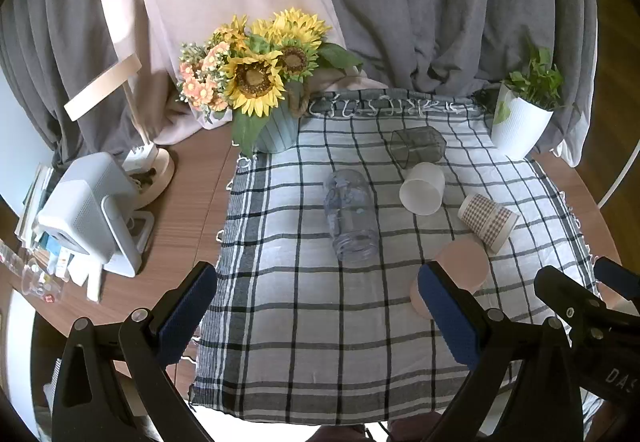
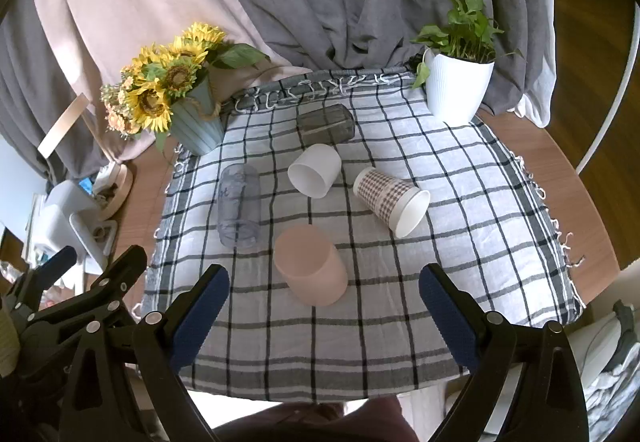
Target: Flip cup upside down
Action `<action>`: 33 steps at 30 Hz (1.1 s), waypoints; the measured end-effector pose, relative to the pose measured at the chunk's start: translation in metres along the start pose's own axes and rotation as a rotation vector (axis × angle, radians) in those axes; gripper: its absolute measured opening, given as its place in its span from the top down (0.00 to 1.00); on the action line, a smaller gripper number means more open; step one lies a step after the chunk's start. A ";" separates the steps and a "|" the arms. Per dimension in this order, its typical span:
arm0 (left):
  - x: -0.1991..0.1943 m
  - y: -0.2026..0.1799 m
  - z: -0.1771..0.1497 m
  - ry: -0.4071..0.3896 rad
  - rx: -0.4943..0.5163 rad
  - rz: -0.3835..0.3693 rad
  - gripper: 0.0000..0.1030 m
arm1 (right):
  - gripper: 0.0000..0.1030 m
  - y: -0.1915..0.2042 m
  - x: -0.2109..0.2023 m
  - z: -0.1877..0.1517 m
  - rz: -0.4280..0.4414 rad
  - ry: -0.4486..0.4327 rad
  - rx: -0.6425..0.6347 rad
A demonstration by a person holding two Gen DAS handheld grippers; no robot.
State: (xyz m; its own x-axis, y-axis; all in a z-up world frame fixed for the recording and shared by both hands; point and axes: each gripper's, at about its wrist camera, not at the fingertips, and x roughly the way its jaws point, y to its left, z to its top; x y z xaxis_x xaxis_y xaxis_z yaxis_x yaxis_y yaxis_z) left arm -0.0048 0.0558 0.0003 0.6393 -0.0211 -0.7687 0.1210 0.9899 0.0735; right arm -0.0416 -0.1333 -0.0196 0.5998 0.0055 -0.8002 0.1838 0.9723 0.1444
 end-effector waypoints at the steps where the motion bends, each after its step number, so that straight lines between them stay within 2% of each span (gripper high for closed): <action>1: 0.000 0.000 0.000 -0.001 0.002 -0.001 0.00 | 0.07 0.000 -0.001 0.000 0.000 0.000 0.002; 33: -0.003 0.000 -0.002 -0.001 0.004 -0.004 0.00 | 0.07 0.000 -0.005 -0.005 0.002 -0.006 0.000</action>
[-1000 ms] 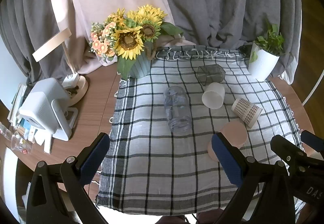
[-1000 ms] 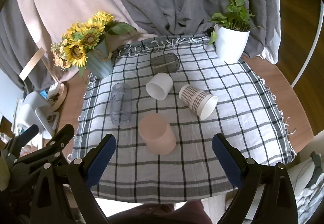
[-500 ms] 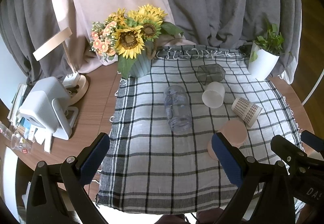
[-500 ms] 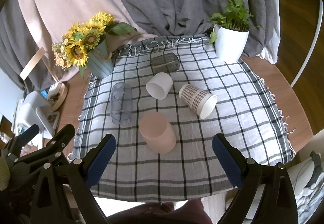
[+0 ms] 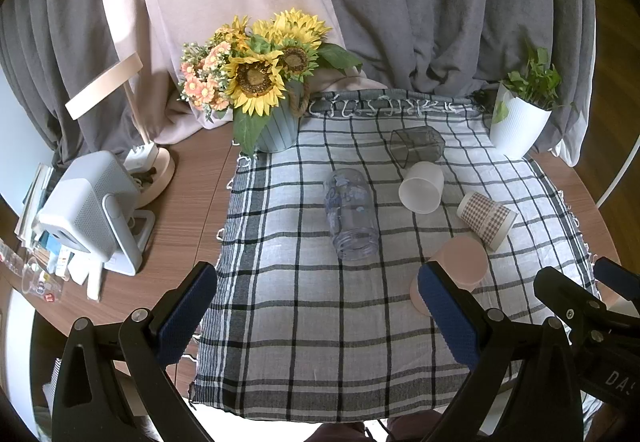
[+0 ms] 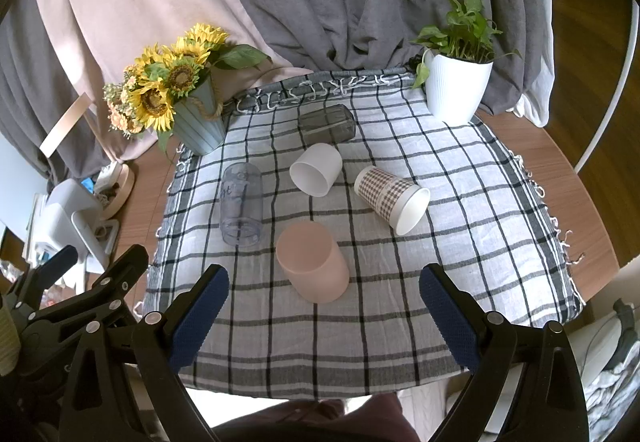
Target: Flip cup upside down
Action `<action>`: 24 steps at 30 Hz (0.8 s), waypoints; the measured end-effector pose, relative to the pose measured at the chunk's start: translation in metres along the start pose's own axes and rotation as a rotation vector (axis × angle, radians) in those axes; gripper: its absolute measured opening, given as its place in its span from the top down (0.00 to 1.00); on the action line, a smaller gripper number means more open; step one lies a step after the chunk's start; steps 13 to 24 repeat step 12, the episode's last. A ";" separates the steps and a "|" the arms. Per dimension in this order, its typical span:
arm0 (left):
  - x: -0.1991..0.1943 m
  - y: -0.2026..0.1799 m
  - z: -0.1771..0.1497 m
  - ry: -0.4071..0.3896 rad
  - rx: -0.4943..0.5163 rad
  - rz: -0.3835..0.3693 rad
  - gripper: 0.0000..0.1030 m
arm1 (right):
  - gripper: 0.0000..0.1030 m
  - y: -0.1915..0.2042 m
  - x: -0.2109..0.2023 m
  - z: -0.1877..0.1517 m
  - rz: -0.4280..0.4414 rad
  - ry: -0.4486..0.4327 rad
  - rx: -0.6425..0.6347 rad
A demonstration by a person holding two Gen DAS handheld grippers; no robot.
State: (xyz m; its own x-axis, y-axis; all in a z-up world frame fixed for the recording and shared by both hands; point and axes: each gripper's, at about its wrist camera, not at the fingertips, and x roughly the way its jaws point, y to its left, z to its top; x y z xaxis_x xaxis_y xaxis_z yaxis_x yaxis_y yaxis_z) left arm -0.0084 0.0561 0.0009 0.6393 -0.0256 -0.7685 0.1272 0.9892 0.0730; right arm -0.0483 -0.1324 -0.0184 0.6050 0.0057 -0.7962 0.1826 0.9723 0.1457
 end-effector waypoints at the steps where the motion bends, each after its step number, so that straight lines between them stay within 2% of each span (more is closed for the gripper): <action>1: 0.000 0.000 0.000 0.000 0.000 0.000 0.00 | 0.07 0.000 0.000 0.000 0.000 0.000 -0.001; 24: -0.001 0.001 -0.001 -0.002 0.000 -0.005 0.00 | 0.07 0.001 -0.001 -0.001 0.000 0.003 0.000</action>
